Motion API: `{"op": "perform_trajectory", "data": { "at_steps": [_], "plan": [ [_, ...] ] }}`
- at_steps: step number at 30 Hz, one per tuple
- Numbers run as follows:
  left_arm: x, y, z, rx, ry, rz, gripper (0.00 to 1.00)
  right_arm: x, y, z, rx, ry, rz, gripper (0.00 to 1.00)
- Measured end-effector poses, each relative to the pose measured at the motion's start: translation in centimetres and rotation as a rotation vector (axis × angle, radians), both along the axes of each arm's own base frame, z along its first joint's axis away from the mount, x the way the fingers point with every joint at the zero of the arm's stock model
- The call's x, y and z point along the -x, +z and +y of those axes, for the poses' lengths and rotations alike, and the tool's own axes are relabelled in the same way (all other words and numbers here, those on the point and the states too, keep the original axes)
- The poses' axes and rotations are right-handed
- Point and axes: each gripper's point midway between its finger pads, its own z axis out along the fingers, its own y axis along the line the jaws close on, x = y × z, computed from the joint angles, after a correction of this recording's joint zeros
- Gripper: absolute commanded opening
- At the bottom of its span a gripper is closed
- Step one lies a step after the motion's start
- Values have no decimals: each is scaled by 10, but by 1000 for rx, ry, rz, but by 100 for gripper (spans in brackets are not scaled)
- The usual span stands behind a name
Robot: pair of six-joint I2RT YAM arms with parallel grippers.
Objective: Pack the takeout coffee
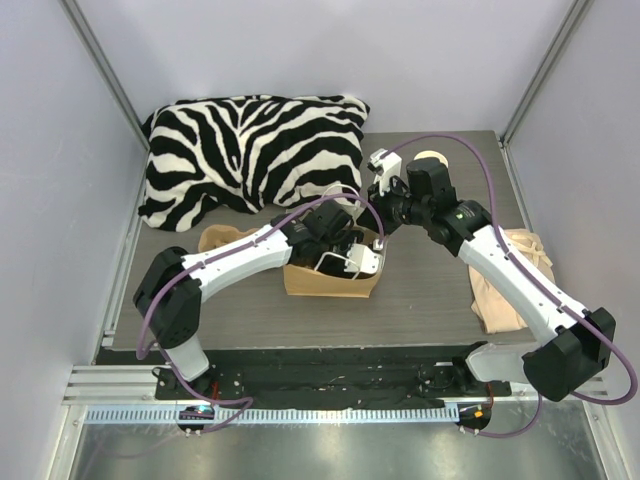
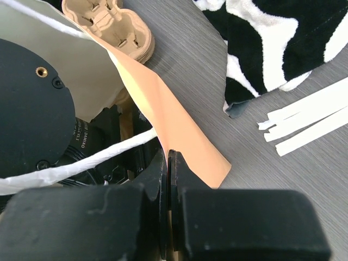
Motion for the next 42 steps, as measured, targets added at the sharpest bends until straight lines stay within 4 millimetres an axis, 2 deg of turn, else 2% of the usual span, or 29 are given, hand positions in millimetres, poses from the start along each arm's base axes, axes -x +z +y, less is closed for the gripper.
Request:
{"op": "perform_trajectory", "data": {
  "at_steps": [3,5,7,18,19,20,29,42],
  "plan": [
    [0,0,0,1,2,2,59,1,-1,0,2,10,-3,1],
    [0,1,0,1,3,2,69,1,-1,1,5,15,-7,1],
    [0,1,0,1,4,3,73,1,-1,1,9,23,-13,1],
    [1,3,-1,8,18,16,74,-4,-2,-3,34,19,-53,1],
    [1,3,-1,9,19,16,80,-4,-2,-3,35,17,-56,1],
    [1,3,-1,10,19,16,81,-5,-2,-4,36,14,-59,1],
    [-1,8,2,17,49,14,83,-8,-1,-6,52,10,-84,1],
    [-3,32,7,64,69,-14,84,-8,-2,-7,63,19,-93,1]
  ]
}}
